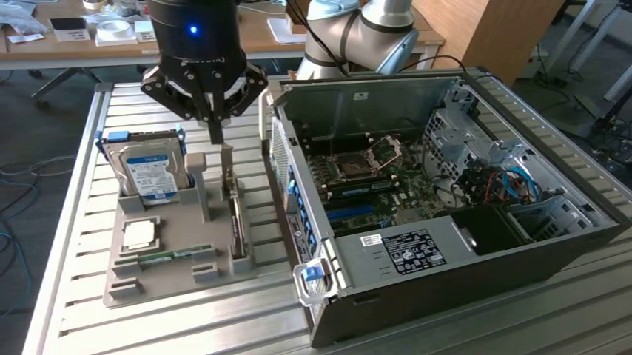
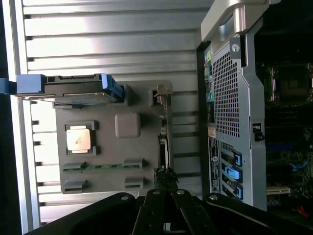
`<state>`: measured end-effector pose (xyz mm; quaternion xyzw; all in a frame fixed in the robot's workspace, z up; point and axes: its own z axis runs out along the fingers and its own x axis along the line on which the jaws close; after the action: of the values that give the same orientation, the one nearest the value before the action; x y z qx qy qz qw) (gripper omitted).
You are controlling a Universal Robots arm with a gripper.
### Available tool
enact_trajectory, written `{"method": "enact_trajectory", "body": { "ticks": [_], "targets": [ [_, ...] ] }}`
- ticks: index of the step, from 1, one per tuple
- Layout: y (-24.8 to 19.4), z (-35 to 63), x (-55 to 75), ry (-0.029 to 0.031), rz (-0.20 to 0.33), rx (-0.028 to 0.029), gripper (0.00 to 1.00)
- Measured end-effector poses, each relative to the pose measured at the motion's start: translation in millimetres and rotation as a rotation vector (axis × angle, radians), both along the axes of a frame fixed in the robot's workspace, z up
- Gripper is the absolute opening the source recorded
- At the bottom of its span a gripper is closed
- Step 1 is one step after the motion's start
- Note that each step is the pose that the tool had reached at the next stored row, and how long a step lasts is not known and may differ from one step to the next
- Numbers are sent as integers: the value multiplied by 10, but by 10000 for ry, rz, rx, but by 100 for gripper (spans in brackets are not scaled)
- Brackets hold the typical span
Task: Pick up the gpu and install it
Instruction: 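Reach for the gpu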
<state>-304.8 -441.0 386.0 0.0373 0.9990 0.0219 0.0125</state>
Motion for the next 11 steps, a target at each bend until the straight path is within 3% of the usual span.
{"method": "enact_trajectory", "body": {
  "ticks": [6,11],
  "targets": [
    [-41,-29,-1,0,-2,-3,11],
    [-47,-39,-1,0,-3,-5,11]
  ]
}}
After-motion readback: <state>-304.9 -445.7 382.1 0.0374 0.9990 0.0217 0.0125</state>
